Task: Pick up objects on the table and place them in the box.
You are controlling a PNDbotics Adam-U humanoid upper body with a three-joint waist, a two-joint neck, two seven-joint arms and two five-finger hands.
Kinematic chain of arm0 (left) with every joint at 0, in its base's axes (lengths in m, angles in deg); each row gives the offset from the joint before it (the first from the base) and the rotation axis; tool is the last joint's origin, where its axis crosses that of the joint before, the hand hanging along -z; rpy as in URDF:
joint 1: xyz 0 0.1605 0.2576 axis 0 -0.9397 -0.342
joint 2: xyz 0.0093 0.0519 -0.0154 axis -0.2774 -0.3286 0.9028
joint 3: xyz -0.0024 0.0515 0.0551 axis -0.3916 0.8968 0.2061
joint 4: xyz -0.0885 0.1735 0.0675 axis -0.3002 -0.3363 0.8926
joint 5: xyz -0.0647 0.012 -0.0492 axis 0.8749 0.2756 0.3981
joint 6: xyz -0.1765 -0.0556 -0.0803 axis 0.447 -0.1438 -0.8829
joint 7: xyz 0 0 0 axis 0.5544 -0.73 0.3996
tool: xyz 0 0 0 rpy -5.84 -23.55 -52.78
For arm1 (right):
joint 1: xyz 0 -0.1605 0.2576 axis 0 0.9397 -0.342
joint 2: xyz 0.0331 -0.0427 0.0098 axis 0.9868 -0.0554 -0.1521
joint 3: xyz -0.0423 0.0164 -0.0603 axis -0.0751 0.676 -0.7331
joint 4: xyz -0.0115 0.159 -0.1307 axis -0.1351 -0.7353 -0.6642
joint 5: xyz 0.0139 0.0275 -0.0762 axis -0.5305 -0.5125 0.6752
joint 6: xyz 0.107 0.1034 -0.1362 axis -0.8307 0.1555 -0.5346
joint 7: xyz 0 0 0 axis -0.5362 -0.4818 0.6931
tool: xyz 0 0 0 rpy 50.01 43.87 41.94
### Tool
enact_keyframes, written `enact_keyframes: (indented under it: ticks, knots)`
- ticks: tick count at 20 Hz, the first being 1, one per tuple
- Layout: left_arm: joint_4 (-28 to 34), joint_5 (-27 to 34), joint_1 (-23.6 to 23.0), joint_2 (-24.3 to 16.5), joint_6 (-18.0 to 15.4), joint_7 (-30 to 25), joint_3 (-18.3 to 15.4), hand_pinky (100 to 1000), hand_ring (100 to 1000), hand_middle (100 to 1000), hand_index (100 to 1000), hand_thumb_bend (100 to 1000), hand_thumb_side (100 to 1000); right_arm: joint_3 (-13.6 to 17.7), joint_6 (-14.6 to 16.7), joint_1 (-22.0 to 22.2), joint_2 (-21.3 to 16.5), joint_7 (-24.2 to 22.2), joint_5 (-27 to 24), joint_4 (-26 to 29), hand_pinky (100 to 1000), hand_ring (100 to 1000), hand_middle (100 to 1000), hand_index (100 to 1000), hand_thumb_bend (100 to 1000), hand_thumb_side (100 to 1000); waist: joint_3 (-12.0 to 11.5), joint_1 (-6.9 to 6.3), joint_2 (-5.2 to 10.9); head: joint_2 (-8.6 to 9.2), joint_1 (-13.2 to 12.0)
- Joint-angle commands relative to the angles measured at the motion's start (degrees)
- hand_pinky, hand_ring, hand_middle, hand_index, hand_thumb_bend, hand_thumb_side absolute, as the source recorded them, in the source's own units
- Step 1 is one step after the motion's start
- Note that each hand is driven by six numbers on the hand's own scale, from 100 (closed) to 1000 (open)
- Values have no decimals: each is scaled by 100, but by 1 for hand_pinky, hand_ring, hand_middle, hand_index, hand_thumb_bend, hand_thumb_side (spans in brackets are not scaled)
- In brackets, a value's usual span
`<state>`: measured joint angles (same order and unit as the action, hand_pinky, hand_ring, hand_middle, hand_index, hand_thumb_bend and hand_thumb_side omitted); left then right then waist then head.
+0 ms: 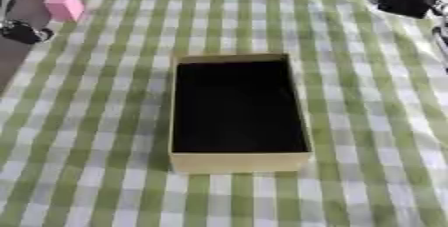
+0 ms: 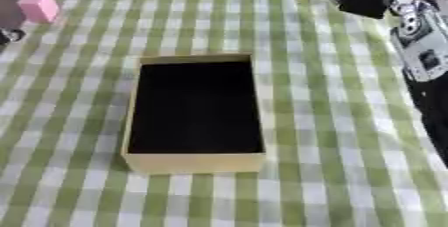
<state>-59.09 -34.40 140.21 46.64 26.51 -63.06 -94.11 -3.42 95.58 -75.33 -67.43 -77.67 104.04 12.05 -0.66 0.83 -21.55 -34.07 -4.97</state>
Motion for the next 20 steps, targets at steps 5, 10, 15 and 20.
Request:
enact_keyframes:
  ticks: [5,10,15,20]
  knots:
    - [156,36,200,-307,40,87,-64,823,825,814,874,548,163,-7,44,-116,-210,-27,0,252,741,859,865,925,439,571,83,-5,47,212,-61]
    - [205,10,282,-383,132,107,-95,823,823,809,872,545,163,-53,78,-110,-273,-68,-64,467,742,859,865,926,440,572,138,14,-66,319,-84]
    - [273,26,358,-439,173,137,-123,821,816,802,874,543,166,-112,105,-84,-353,-124,-126,725,744,860,865,928,440,572,167,28,-198,426,-63]
    - [314,45,413,-479,196,139,-140,821,816,802,873,542,170,-135,98,-54,-403,-159,-193,886,745,859,865,928,442,571,193,25,-308,515,-40]
